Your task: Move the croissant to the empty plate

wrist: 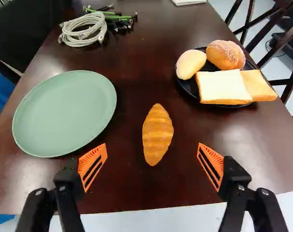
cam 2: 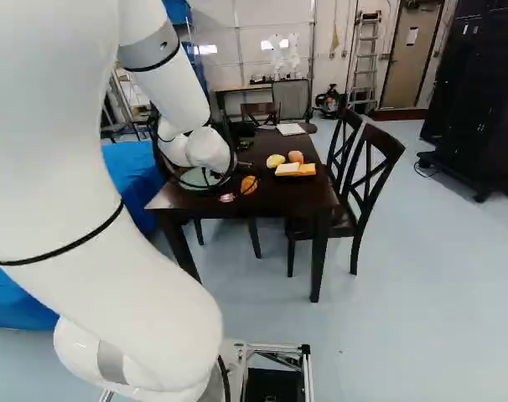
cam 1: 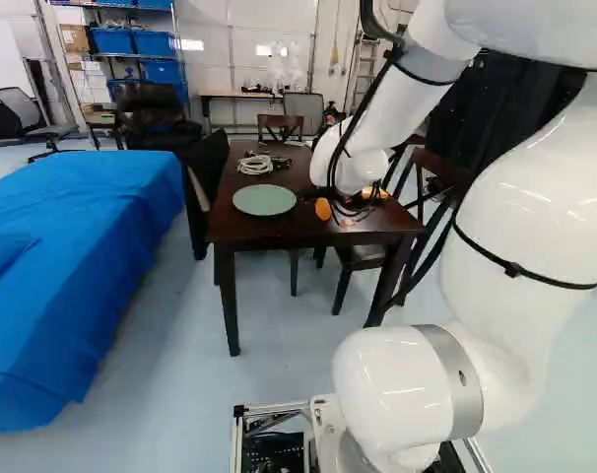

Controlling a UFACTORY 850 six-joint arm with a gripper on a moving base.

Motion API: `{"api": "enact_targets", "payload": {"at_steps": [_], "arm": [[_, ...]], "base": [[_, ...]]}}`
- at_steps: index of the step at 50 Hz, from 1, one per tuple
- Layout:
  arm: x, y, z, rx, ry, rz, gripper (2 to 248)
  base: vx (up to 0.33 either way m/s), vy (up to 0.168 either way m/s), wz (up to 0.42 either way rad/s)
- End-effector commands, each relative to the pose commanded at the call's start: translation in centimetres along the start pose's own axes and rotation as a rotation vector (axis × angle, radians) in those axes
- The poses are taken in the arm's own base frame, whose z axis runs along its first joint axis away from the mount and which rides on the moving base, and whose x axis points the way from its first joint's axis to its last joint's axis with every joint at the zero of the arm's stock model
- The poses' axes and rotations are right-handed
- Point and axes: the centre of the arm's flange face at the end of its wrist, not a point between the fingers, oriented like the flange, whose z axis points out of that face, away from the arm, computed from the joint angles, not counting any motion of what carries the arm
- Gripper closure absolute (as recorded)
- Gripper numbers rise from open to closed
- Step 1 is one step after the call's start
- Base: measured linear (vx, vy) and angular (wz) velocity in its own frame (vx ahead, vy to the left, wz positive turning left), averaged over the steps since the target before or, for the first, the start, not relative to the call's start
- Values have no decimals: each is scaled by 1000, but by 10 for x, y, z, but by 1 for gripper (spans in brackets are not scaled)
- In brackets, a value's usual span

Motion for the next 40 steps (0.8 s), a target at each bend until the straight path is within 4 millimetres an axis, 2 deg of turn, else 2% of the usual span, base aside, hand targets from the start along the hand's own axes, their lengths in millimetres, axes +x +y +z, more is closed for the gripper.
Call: {"api": "enact_targets", "payload": {"at_steps": [40], "arm": [[48, -3, 11, 3, -228, -4, 3]], "base": [[0, 0, 0]]}}
